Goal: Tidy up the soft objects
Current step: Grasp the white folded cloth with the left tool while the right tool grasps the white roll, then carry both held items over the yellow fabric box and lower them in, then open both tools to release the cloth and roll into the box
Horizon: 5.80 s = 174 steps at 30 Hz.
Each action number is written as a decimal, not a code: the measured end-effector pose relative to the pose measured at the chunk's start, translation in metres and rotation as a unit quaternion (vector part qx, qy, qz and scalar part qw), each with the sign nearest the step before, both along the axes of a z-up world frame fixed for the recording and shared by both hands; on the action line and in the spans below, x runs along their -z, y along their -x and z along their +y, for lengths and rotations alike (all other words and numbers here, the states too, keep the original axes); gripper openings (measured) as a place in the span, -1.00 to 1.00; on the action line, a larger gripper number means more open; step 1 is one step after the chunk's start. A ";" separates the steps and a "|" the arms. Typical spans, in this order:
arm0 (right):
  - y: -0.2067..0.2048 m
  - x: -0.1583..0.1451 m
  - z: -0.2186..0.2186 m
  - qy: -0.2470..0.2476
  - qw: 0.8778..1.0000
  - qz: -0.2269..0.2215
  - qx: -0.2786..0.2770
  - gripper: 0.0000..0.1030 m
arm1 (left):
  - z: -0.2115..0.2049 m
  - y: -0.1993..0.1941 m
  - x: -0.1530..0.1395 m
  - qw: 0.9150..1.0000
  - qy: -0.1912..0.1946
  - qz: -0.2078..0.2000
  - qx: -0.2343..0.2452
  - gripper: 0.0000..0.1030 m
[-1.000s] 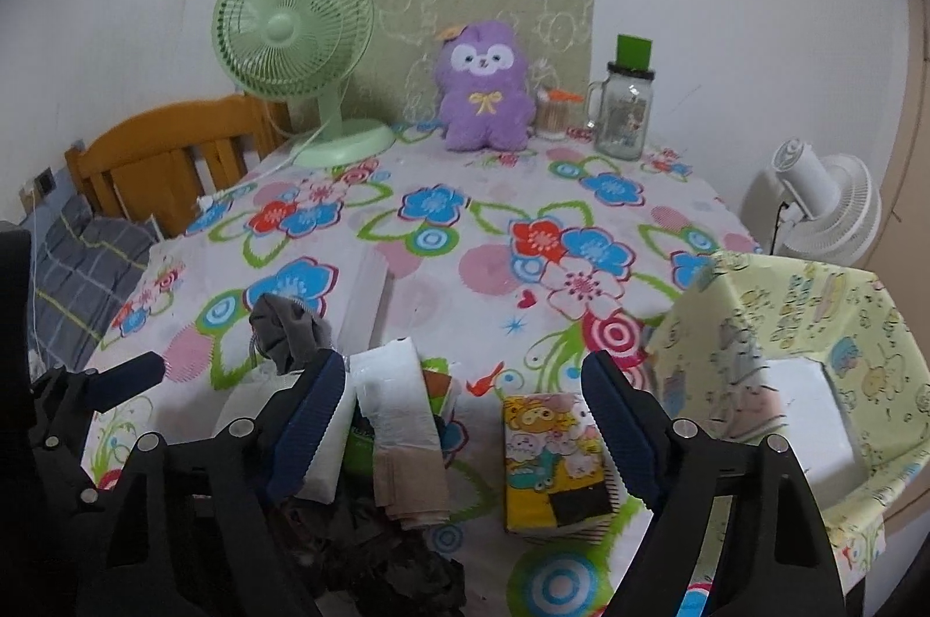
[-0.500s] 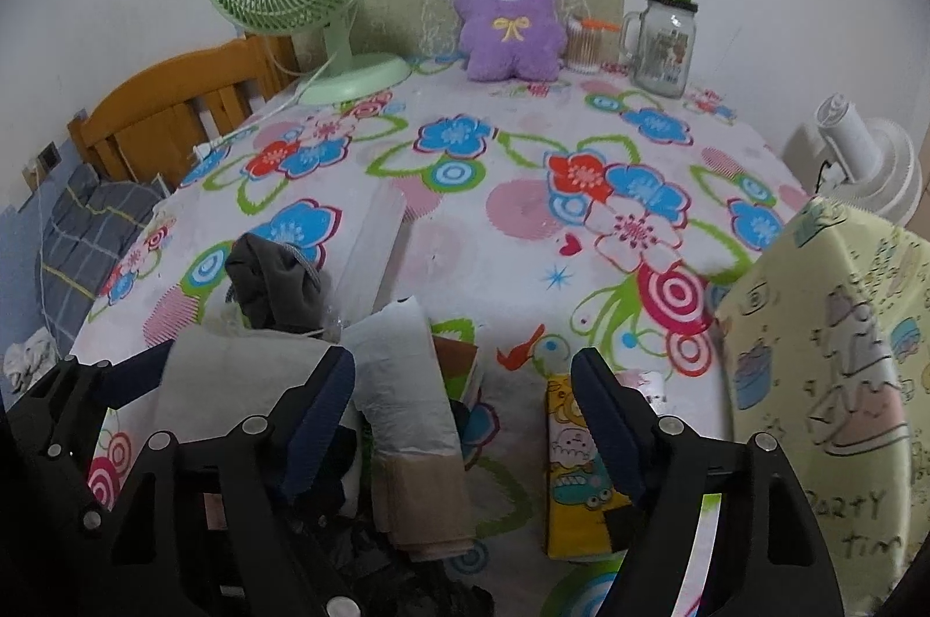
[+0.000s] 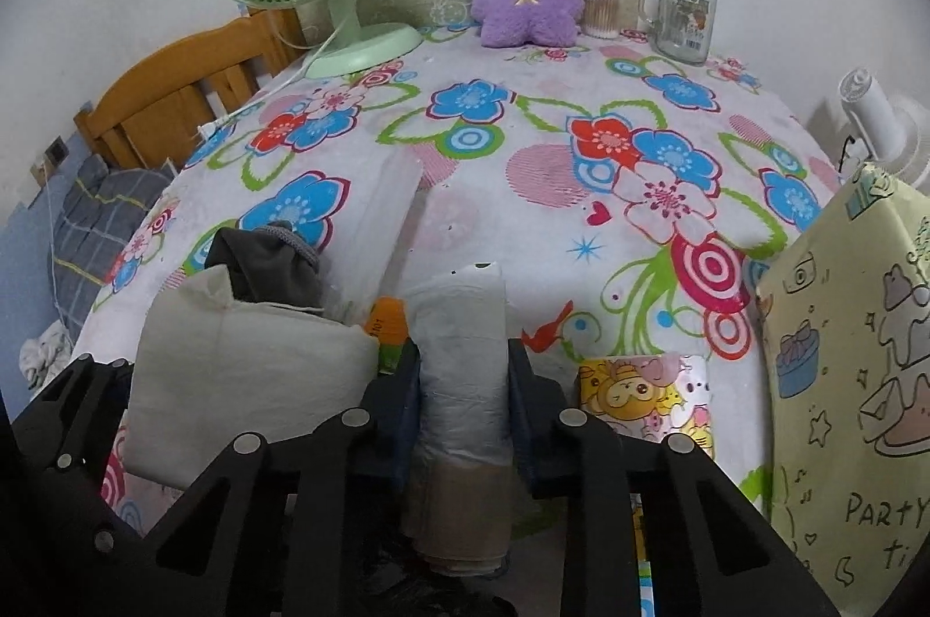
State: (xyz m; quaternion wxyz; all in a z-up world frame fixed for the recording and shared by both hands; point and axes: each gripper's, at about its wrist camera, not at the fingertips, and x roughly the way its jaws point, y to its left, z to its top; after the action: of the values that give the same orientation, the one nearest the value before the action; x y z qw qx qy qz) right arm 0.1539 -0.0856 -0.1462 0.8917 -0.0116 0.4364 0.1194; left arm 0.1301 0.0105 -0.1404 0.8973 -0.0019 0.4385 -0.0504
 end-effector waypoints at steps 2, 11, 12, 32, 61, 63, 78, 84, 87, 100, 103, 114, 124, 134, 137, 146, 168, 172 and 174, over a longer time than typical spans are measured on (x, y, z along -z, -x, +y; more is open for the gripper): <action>0.001 -0.001 -0.002 -0.001 1.000 -0.001 0.002 -0.44 | 0.000 0.001 -0.001 1.000 0.006 -0.002 0.003 0.70; 0.011 -0.012 -0.008 -0.002 1.000 -0.015 0.008 -0.43 | -0.003 0.010 -0.011 1.000 0.010 -0.015 0.010 0.17; 0.013 -0.013 -0.008 -0.002 1.000 -0.017 0.008 -0.43 | -0.003 0.011 -0.011 1.000 0.012 -0.015 0.009 0.08; 0.039 -0.042 -0.016 -0.009 0.998 -0.056 0.012 -0.43 | -0.011 0.034 -0.037 0.998 0.001 -0.063 0.020 -0.29; 0.070 -0.099 -0.041 -0.017 0.993 -0.111 0.028 -0.43 | -0.032 0.061 -0.091 0.993 -0.006 -0.114 0.031 -0.29; 0.070 -0.101 -0.044 -0.017 0.993 -0.114 0.030 -0.43 | -0.036 0.061 -0.093 0.993 -0.007 -0.116 0.033 -0.29; 0.065 -0.114 -0.077 -0.024 0.991 -0.124 0.039 -0.43 | -0.064 0.058 -0.109 0.991 -0.014 -0.126 0.040 -0.29; 0.065 -0.119 -0.094 -0.022 0.990 -0.129 0.048 -0.43 | -0.080 0.056 -0.114 0.990 -0.014 -0.130 0.048 -0.29; 0.065 -0.121 -0.102 -0.021 0.990 -0.131 0.055 -0.43 | -0.089 0.054 -0.116 0.990 -0.014 -0.133 0.054 -0.29; 0.065 -0.123 -0.146 -0.018 0.987 -0.133 0.086 -0.43 | -0.131 0.047 -0.119 0.987 -0.012 -0.135 0.084 -0.29; 0.065 -0.123 -0.158 -0.018 0.986 -0.133 0.095 -0.43 | -0.141 0.045 -0.119 0.987 -0.011 -0.136 0.091 -0.29; 0.061 -0.117 -0.196 -0.012 0.984 -0.125 0.128 -0.43 | -0.179 0.038 -0.114 0.984 -0.012 -0.130 0.123 -0.28; 0.057 -0.105 -0.224 -0.006 0.982 -0.111 0.154 -0.43 | -0.207 0.030 -0.104 0.982 -0.016 -0.117 0.149 -0.27; 0.045 -0.088 -0.245 -0.007 0.981 -0.085 0.173 -0.43 | -0.231 0.018 -0.089 0.980 -0.030 -0.097 0.170 -0.21; 0.040 -0.082 -0.247 -0.003 0.982 -0.071 0.177 -0.29 | -0.235 0.013 -0.084 0.981 -0.035 -0.091 0.171 0.34; 0.034 -0.079 -0.249 0.002 0.980 -0.071 0.188 0.58 | -0.234 0.006 -0.079 0.981 -0.049 -0.087 0.166 0.82; 0.052 -0.097 -0.221 0.010 0.978 -0.092 0.188 0.70 | -0.210 0.018 -0.095 0.979 -0.055 -0.108 0.164 0.95; 0.056 -0.102 -0.213 0.008 0.977 -0.096 0.190 0.71 | -0.204 0.023 -0.098 0.979 -0.055 -0.112 0.163 0.97; 0.058 -0.103 -0.210 0.008 0.977 -0.098 0.189 0.71 | -0.200 0.025 -0.100 0.979 -0.054 -0.114 0.161 0.98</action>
State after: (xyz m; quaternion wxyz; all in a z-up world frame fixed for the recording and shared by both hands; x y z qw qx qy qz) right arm 0.0958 -0.2954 -0.0431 0.9366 0.0525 0.3417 -0.0567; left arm 0.1055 -0.1891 -0.0406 0.9202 0.1226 0.3302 -0.1706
